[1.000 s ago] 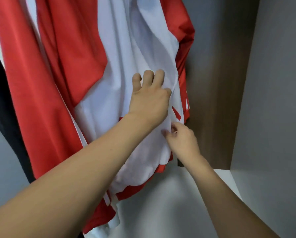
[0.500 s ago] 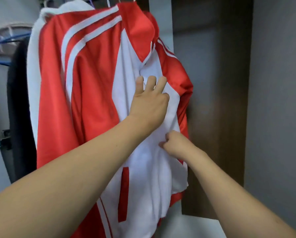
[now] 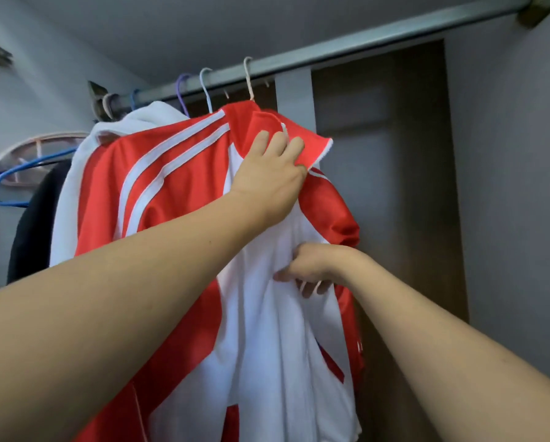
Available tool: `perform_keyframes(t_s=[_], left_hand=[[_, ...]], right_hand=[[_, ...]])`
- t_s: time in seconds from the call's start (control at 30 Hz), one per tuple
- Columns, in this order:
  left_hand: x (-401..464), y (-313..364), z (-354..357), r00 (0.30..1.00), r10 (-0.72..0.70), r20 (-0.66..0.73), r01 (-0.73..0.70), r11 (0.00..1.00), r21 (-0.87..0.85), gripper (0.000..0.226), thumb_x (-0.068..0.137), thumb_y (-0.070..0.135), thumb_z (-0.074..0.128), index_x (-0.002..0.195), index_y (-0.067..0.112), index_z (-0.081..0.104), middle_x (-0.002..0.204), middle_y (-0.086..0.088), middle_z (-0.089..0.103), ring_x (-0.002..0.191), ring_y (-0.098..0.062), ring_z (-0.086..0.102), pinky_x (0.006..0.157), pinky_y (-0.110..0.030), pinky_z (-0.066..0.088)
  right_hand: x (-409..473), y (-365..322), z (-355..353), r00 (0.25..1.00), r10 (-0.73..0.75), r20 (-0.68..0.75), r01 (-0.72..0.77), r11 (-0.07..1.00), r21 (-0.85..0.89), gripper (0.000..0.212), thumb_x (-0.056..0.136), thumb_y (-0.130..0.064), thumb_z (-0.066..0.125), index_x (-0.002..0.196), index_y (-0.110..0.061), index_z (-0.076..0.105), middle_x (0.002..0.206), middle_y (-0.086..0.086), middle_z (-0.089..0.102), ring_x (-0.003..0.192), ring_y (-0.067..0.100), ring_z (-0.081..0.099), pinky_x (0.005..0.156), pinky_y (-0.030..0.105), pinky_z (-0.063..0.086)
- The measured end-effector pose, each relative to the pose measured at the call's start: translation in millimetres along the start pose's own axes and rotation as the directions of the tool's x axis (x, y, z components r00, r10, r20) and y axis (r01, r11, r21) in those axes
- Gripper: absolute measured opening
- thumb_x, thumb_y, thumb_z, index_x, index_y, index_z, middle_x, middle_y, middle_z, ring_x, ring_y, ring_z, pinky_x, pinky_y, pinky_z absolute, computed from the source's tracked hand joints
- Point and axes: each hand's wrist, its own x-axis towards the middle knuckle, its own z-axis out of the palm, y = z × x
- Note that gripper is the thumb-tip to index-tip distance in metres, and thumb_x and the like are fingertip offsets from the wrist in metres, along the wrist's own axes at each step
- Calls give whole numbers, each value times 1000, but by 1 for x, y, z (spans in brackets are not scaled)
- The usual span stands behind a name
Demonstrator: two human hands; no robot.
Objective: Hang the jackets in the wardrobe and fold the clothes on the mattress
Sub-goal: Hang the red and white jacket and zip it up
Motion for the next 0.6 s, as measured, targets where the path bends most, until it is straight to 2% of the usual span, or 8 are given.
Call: perform_keyframes(t_s=[0.07, 0.1, 0.17, 0.23, 0.27, 0.47, 0.53, 0.6], left_hand=[[9, -8, -1, 999, 46, -7, -46, 999, -6, 28, 94, 18, 42, 112, 15, 64, 128, -12, 43, 115, -35, 41, 96, -45, 29], [14, -13, -1, 998, 62, -16, -62, 998, 2, 29, 95, 18, 41, 113, 15, 63, 128, -12, 43, 115, -35, 41, 95, -44, 30], [26, -25, -3, 998, 49, -31, -48, 998, 36, 29, 95, 18, 41, 115, 13, 63, 124, -12, 45, 113, -35, 43, 94, -44, 32], [39, -40, -6, 998, -15, -55, 18, 998, 60, 27, 95, 17, 42, 113, 12, 63, 118, -12, 48, 110, -35, 45, 94, -44, 33], [45, -47, -8, 997, -57, -61, 61, 997, 56, 26, 95, 17, 44, 112, 11, 63, 116, -13, 49, 109, -35, 46, 94, -44, 34], [63, -52, -7, 991, -131, 32, 131, 991, -1, 18, 96, 18, 47, 110, 13, 57, 107, -11, 61, 97, -35, 55, 85, -43, 34], [61, -48, -3, 992, -123, 11, 124, 992, -36, 5, 98, 14, 43, 99, 14, 48, 95, -11, 64, 81, -33, 50, 78, -42, 29], [58, -48, -1, 991, -127, -34, 125, 991, -36, 6, 97, 11, 40, 94, 15, 41, 86, -9, 65, 74, -31, 43, 76, -40, 25]], right_hand=[[3, -14, -17, 971, -87, -222, 109, 990, 88, 33, 94, -41, 59, 82, -11, 54, 73, 9, 67, 71, 27, 69, 70, 39, 56], [5, -19, -21, 958, -108, -267, 132, 988, 76, 33, 96, -38, 56, 81, -9, 52, 69, 11, 66, 71, 30, 68, 71, 40, 56], [5, -21, -19, 987, -73, -142, 75, 997, 11, 27, 100, -29, 51, 88, -6, 53, 72, 13, 67, 64, 27, 67, 66, 37, 56], [5, -18, -12, 1000, -11, 27, 10, 999, 40, 22, 101, -23, 49, 103, -2, 55, 82, 15, 68, 58, 22, 66, 59, 30, 52], [6, -18, -11, 999, -6, 51, 3, 998, 58, 22, 101, -22, 48, 108, -1, 54, 87, 16, 68, 58, 21, 66, 57, 29, 50], [11, -24, -19, 1000, -5, 8, 5, 1000, -14, 23, 100, -22, 49, 107, -1, 56, 89, 15, 68, 56, 20, 65, 56, 28, 49], [12, -23, -13, 1000, -5, -5, 5, 1000, -28, 20, 100, -23, 48, 98, -4, 53, 88, 15, 68, 56, 22, 65, 56, 28, 49], [13, -20, -7, 999, -17, -42, 16, 999, -31, 19, 99, -25, 47, 94, -8, 50, 84, 13, 67, 57, 23, 65, 56, 29, 50]])
